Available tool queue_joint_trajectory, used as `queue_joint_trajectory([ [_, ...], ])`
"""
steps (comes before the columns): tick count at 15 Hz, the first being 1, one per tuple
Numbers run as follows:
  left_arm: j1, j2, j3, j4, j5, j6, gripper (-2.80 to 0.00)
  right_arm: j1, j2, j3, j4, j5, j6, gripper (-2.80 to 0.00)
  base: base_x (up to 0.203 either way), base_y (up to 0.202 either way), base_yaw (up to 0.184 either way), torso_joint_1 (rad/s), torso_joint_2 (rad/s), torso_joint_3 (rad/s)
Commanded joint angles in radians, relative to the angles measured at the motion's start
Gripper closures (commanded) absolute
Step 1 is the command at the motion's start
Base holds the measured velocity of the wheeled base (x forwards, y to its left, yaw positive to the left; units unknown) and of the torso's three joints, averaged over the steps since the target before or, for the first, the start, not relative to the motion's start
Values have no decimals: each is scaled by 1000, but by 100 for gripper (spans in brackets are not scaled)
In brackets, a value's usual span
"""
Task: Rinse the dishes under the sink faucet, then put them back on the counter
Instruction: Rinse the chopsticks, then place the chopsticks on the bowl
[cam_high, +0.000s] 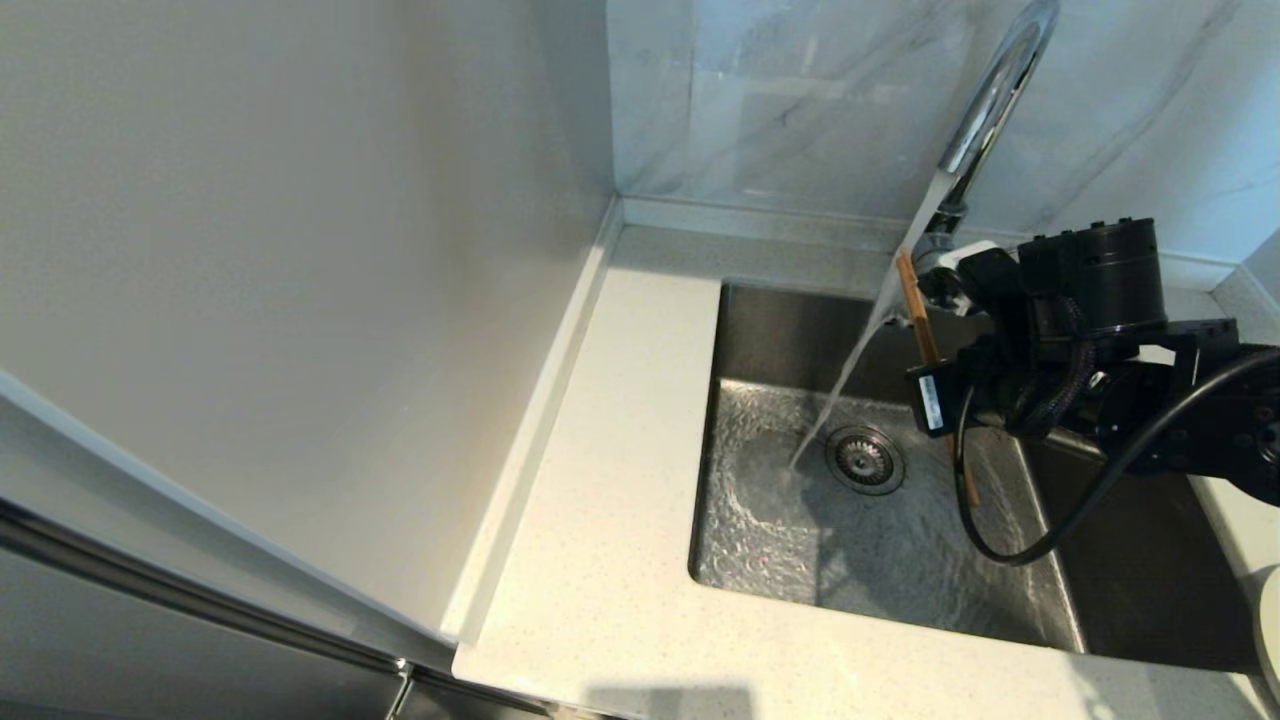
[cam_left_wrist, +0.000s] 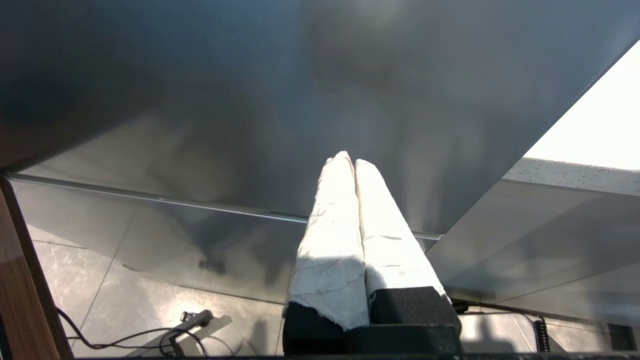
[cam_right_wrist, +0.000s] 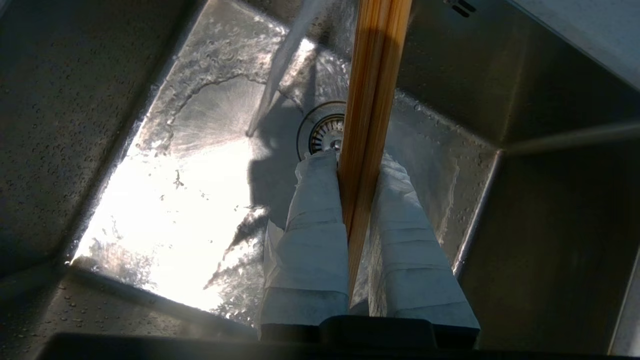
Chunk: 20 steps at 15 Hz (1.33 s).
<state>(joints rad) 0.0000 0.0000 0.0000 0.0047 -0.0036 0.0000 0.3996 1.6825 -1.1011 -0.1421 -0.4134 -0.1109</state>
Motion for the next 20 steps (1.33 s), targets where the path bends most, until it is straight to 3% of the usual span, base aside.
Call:
queue_joint_trajectory([
  [1,0,0,0,0,1,0,0,2,9,-2,-1,-2,0,0,0,0,0,0,0,0],
  [7,0,0,0,0,-1,0,0,-4,-2,15,1,-21,33,0,0,0,0,0,0,0],
  [13,0,0,0,0,-1,0,0,-175,-184,86,39,-17,61,0,0,0,0,0,0,0],
  [17,0,0,0,0,0,0,0,-338,-375,43,133,-8,246,0,0,0,0,0,0,0],
  [20,0,0,0,0,1,0,0,-356,-412,251,141,9,279,0,0,0,0,0,0,0],
])
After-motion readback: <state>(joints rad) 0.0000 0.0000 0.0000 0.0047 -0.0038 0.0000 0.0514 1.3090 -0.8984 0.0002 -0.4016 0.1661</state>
